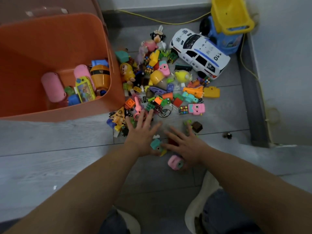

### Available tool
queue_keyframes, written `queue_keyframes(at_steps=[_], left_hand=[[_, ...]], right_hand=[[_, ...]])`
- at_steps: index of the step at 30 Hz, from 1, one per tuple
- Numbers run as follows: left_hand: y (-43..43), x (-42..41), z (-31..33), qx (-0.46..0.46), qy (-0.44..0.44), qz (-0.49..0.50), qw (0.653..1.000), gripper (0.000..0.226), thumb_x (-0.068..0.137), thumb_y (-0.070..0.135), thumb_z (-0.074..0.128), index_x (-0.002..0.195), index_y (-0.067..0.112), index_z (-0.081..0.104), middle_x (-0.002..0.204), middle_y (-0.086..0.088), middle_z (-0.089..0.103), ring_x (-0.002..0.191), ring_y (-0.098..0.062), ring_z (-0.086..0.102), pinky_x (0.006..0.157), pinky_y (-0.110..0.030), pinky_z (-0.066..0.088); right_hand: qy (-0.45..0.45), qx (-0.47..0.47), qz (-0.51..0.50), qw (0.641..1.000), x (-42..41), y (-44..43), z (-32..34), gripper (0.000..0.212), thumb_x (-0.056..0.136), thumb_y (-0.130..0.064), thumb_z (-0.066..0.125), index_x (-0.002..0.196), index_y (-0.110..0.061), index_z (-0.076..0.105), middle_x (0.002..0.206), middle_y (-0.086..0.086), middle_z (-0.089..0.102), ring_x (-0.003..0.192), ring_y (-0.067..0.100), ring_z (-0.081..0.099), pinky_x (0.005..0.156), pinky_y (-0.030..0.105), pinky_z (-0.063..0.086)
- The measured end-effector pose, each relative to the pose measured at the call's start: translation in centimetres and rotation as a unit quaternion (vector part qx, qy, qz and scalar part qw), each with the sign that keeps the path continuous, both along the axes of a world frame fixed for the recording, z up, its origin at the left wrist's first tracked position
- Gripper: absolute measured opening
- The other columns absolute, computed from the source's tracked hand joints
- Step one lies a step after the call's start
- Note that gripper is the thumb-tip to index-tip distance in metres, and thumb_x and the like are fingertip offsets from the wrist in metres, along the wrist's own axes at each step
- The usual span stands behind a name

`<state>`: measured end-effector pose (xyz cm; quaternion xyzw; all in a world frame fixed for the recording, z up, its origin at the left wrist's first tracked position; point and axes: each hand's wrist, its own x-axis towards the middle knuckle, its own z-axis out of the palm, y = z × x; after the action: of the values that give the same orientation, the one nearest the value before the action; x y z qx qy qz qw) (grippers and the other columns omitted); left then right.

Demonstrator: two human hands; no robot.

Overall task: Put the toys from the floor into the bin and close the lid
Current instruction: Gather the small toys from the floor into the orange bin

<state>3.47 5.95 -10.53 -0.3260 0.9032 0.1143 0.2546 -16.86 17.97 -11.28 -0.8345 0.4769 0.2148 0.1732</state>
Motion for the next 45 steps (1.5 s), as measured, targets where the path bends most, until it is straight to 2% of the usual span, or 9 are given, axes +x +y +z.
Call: queue_keyframes(at_steps=[4,9,15,18,22,27,32,37,45], left_hand=[[-0.5,-1.4,-0.3,-0.005,0.038,0.104,0.994,0.112,0.069,0.086,0.053,0.155,0.039,-0.001,0.16,-0.012,-0.028,0.147,-0.038,-0.024,0.108,-0.077,0.004],[-1.8,-1.9,0.2,-0.079,0.069,0.186,0.977,0.102,0.075,0.086,0.042,0.155,0.035,0.005,0.163,-0.014,-0.019,0.15,-0.038,-0.012,0.109,-0.075,0.008],[-0.4,-0.3,-0.4,-0.083,0.043,0.229,0.969,0.121,0.058,0.1,0.035,0.155,0.037,0.0,0.163,-0.013,-0.019,0.148,-0.043,-0.017,0.101,-0.082,0.013],[-0.1,-0.7,-1.0,-0.043,0.012,0.305,0.951,0.125,0.055,0.101,0.034,0.153,0.037,-0.008,0.16,-0.012,-0.028,0.143,-0.046,-0.029,0.1,-0.082,0.019],[-0.7,-1.2,-1.6,-0.03,0.018,0.242,0.97,0.124,0.061,0.097,0.04,0.155,0.032,-0.007,0.161,-0.009,-0.027,0.146,-0.038,-0.028,0.1,-0.081,0.021],[-1.7,-1.6,-1.8,-0.053,0.071,0.196,0.977,0.11,0.066,0.089,0.049,0.154,0.039,0.004,0.164,-0.007,-0.019,0.15,-0.034,0.004,0.097,-0.075,0.03],[-2.3,-2.0,-1.8,-0.041,0.105,0.197,0.974,0.088,0.075,0.068,0.065,0.148,0.043,0.022,0.16,-0.013,0.004,0.131,-0.041,0.027,0.09,-0.06,0.046],[-3.2,-2.4,-1.5,0.044,0.166,0.227,0.959,0.065,0.083,0.035,0.07,0.141,0.034,0.039,0.151,-0.014,0.018,0.128,-0.043,0.035,0.093,-0.05,0.05],[-4.6,-3.5,-0.3,0.108,0.179,0.354,0.911,0.05,0.091,0.026,0.062,0.139,0.023,0.049,0.145,-0.018,0.035,0.12,-0.045,0.049,0.102,-0.049,0.044]], right_hand=[[0.023,-0.046,-0.151,0.987,-1.4,-2.5,0.3,0.112,0.065,-0.082,0.06,0.157,-0.034,0.016,0.167,0.014,0.001,0.152,0.04,-0.006,0.101,0.084,0.009],[0.044,-0.073,-0.394,0.915,-2.3,-5.3,0.7,0.109,0.073,-0.088,0.045,0.157,-0.038,-0.002,0.166,0.008,-0.018,0.15,0.039,-0.02,0.103,0.083,0.007],[0.013,-0.019,-0.498,0.867,-2.1,-4.7,0.3,0.126,0.057,-0.1,0.043,0.151,-0.044,-0.018,0.158,0.002,-0.038,0.147,0.04,-0.028,0.105,0.08,0.019],[0.0,-0.002,-0.503,0.864,-1.8,-4.4,-0.2,0.129,0.056,-0.099,0.048,0.15,-0.043,-0.02,0.155,0.002,-0.043,0.145,0.039,-0.032,0.107,0.077,0.02],[-0.017,-0.018,-0.489,0.872,-1.6,-5.4,-0.1,0.129,0.057,-0.094,0.057,0.151,-0.044,-0.016,0.159,0.005,-0.036,0.148,0.037,-0.026,0.108,0.07,0.027],[-0.027,-0.044,-0.428,0.902,-2.3,-8.0,0.0,0.125,0.058,-0.085,0.068,0.152,-0.051,-0.007,0.163,0.004,-0.025,0.149,0.046,-0.009,0.101,0.07,0.035],[-0.063,-0.069,-0.412,0.906,-2.9,-9.7,0.0,0.085,0.059,-0.069,0.076,0.132,-0.041,0.042,0.162,0.009,-0.003,0.144,0.048,0.005,0.092,0.064,0.049],[-0.078,-0.078,-0.412,0.904,-3.0,-9.8,-0.5,0.084,0.059,-0.068,0.076,0.131,-0.037,0.046,0.156,0.01,0.01,0.14,0.05,0.009,0.094,0.063,0.049],[-0.075,-0.045,-0.401,0.912,-2.6,-9.9,1.5,0.069,0.066,-0.051,0.078,0.124,-0.028,0.05,0.141,0.008,0.032,0.134,0.045,0.016,0.096,0.056,0.049]])
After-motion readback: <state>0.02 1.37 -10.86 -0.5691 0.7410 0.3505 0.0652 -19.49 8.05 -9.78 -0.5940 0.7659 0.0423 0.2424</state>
